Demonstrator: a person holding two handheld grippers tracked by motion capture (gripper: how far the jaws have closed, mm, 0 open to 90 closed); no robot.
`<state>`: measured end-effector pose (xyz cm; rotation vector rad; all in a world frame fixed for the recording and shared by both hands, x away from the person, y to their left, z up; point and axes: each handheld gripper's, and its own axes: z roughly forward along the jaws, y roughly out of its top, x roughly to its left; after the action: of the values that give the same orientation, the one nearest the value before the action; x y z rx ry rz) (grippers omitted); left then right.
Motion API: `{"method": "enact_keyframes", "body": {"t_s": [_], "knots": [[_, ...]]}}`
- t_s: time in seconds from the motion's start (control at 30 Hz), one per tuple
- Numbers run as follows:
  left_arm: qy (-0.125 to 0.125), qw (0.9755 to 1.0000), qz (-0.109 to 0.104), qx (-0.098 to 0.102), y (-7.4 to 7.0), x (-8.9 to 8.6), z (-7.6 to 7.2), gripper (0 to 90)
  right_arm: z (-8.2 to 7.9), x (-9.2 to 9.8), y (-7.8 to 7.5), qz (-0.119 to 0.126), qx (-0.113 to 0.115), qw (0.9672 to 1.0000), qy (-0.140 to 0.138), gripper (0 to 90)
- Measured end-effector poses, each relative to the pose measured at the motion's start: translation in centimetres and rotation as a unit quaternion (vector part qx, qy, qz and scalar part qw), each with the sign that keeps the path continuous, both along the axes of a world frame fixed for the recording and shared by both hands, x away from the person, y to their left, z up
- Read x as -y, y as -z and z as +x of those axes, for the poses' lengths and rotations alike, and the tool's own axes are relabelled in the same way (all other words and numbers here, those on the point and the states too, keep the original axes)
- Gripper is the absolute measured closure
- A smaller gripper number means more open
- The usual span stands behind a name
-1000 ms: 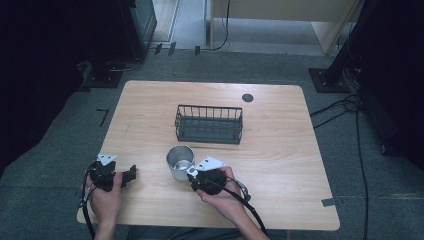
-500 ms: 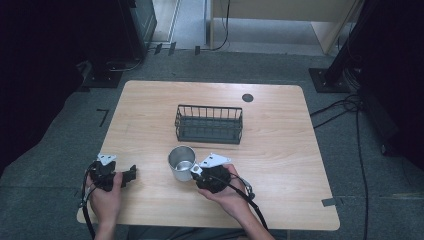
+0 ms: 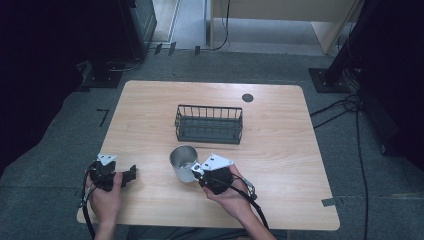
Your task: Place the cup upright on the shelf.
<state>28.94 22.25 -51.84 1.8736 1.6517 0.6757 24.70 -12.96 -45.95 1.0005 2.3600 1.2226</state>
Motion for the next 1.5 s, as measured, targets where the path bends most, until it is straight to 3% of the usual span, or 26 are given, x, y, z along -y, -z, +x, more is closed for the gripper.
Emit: {"method": "enact_keyframes", "body": {"t_s": [0.23, 1.0, 1.5], "knots": [[0.000, 1.0000, 0.000, 0.000, 0.0, 0.0, 0.0, 0.0, -0.2, 0.7, -0.8, 0.020, 0.007, 0.9998, -0.006, 72.2], [0.000, 1.0000, 0.000, 0.000, 0.0, 0.0, 0.0, 0.0, 0.3, 2.7, -4.1, 0.022, 0.031, 0.9992, -0.014, 72.2], [0.000, 1.0000, 0.000, 0.000, 0.0, 0.0, 0.0, 0.0, 1.7, 4.1, -7.0, 0.017, 0.050, 0.9986, -0.006, 72.2]]}}
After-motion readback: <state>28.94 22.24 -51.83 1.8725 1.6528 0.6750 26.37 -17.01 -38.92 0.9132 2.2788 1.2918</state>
